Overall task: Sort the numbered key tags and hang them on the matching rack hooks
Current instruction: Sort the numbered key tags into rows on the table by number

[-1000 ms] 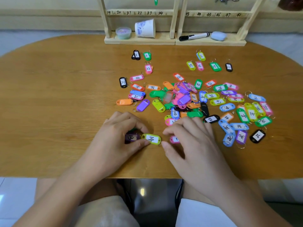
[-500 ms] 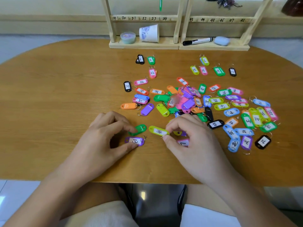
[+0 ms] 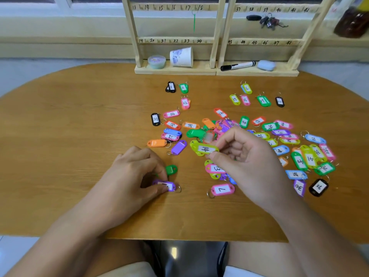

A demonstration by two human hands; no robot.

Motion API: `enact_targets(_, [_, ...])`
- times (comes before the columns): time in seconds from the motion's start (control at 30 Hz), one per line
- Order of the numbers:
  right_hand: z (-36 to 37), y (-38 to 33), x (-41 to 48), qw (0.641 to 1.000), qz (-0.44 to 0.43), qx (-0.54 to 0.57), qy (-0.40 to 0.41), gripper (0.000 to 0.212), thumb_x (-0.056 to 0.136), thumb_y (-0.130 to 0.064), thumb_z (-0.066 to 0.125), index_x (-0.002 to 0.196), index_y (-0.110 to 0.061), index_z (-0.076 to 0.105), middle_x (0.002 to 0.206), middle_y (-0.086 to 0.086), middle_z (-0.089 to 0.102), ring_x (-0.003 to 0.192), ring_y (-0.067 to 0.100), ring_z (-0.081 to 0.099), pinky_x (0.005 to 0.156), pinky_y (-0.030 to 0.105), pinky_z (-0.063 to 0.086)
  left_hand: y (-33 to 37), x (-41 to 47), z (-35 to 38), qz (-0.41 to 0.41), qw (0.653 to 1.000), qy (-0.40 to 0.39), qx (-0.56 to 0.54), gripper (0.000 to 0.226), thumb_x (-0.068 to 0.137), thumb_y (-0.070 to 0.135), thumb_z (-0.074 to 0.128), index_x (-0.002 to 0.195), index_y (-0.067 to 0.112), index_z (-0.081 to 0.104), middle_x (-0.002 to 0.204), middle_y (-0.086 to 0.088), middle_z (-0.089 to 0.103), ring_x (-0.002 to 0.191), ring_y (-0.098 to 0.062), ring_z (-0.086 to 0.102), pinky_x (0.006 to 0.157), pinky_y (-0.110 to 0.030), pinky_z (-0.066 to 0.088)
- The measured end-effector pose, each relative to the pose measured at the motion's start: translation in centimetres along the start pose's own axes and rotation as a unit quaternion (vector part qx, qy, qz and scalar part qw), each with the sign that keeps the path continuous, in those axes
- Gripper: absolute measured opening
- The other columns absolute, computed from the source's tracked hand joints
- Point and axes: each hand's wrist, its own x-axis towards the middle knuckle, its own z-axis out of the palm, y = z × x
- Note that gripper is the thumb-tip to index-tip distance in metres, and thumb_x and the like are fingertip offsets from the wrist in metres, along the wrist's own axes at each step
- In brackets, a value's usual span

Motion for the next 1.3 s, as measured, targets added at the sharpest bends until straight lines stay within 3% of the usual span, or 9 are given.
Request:
enact_targets(0.1, [-0.4, -0.3, 0.8, 0.999, 0.005, 0.042, 0.007, 0.026, 0.089, 0.006, 0.078, 0.086, -0.016, 0.064, 0.088, 0.005, 0.076, 0.090, 0.022, 0.078, 0.082, 0.039, 0.060, 0.4, 0.5, -0.3, -0.017, 0.999, 0.012, -0.029, 0.015, 0.084, 0.044, 0.084, 0.087, 0.044, 0.069, 0.096, 0.021, 0.067, 0.099, -0.008, 0.061, 0.085, -0.029, 0.049])
enact_targets(0.2, [-0.7, -0.4, 1.7, 0.998, 0.014, 0.066, 0.019, 0.020, 0.090, 0.008, 0.074, 0.090, -0.009, 0.063, 0.080, 0.009, 0.073, 0.084, 0.025, 0.080, 0.072, 0.034, 0.059, 1.4, 1.7, -0.6, -0.049, 0.995, 0.035, -0.081, 0.016, 0.085, 0.043, 0.086, 0.083, 0.035, 0.072, 0.082, 0.013, 0.069, 0.075, -0.004, 0.061, 0.065, -0.013, 0.042])
enact_targets(0.3, [-0.8, -0.6, 2.9, 0.998, -0.004, 0.059, 0.019, 0.015, 0.093, 0.004, 0.075, 0.094, -0.008, 0.067, 0.079, 0.009, 0.074, 0.078, 0.023, 0.079, 0.069, 0.028, 0.058, 2.0, 3.8, -1.0, -0.067, 0.985, 0.054, -0.150, 0.015, 0.086, 0.037, 0.085, 0.089, 0.028, 0.074, 0.080, 0.011, 0.074, 0.066, -0.003, 0.059, 0.060, -0.013, 0.041])
enact_targets(0.47, [-1.2, -1.0, 5.6, 0.998, 0.003, 0.069, 0.001, 0.008, 0.095, -0.006, 0.076, 0.102, -0.009, 0.075, 0.082, 0.012, 0.076, 0.074, 0.023, 0.076, 0.068, 0.036, 0.061, 1.7, 7.8, -1.4, -0.118, 0.930, 0.065, -0.341, 0.020, 0.089, 0.016, 0.085, 0.106, 0.019, 0.076, 0.087, -0.005, 0.079, 0.076, -0.015, 0.071, 0.075, -0.030, 0.055])
enact_targets(0.6, [-1.5, -0.7, 7.9, 0.999, -0.005, 0.051, -0.003, 0.008, 0.097, -0.007, 0.074, 0.104, -0.010, 0.078, 0.081, 0.011, 0.076, 0.076, 0.023, 0.075, 0.064, 0.029, 0.058, 1.4, 10.3, -1.3, -0.150, 0.892, 0.087, -0.417, 0.015, 0.089, 0.012, 0.083, 0.103, 0.018, 0.080, 0.092, -0.011, 0.081, 0.077, -0.012, 0.071, 0.069, -0.023, 0.052])
enact_targets(0.8, [-2.4, 0.1, 11.4, 1.000, 0.019, 0.020, -0.005, 0.007, 0.097, -0.007, 0.074, 0.103, -0.009, 0.078, 0.082, 0.014, 0.078, 0.072, 0.018, 0.074, 0.059, 0.025, 0.055, 0.4, 13.0, -1.8, -0.172, 0.878, 0.088, -0.437, 0.018, 0.092, 0.004, 0.077, 0.107, 0.013, 0.081, 0.085, -0.003, 0.081, 0.066, -0.002, 0.067, 0.057, -0.009, 0.046])
enact_targets(1.0, [-2.8, 2.1, 18.0, 0.993, 0.083, -0.076, 0.019, 0.002, 0.095, -0.006, 0.077, 0.095, -0.008, 0.077, 0.076, 0.011, 0.078, 0.067, 0.016, 0.075, 0.063, 0.034, 0.059, -1.2, 14.4, -1.4, -0.191, 0.875, 0.062, -0.440, 0.030, 0.094, -0.004, 0.073, 0.115, 0.018, 0.079, 0.089, -0.006, 0.081, 0.076, -0.010, 0.073, 0.065, -0.017, 0.055])
enact_targets(1.17, [-1.0, 2.9, 22.5, 0.979, 0.106, -0.175, 0.007, 0.008, 0.092, -0.009, 0.077, 0.085, -0.012, 0.077, 0.075, 0.006, 0.077, 0.062, 0.013, 0.070, 0.051, 0.024, 0.048, -0.9, 15.5, -1.4, -0.201, 0.850, 0.060, -0.483, 0.033, 0.095, -0.012, 0.067, 0.118, 0.010, 0.074, 0.093, -0.011, 0.071, 0.091, -0.030, 0.081, 0.067, -0.021, 0.061])
enact_targets(1.3, [-0.9, 3.5, 24.1, 0.964, 0.111, -0.243, -0.002, 0.014, 0.089, -0.007, 0.077, 0.078, -0.016, 0.078, 0.073, 0.001, 0.077, 0.062, 0.012, 0.066, 0.060, 0.027, 0.051, -1.6, 17.0, -1.4, -0.202, 0.887, 0.071, -0.410, 0.024, 0.096, -0.005, 0.070, 0.108, 0.014, 0.078, 0.093, -0.013, 0.071, 0.085, -0.031, 0.081, 0.064, -0.028, 0.064])
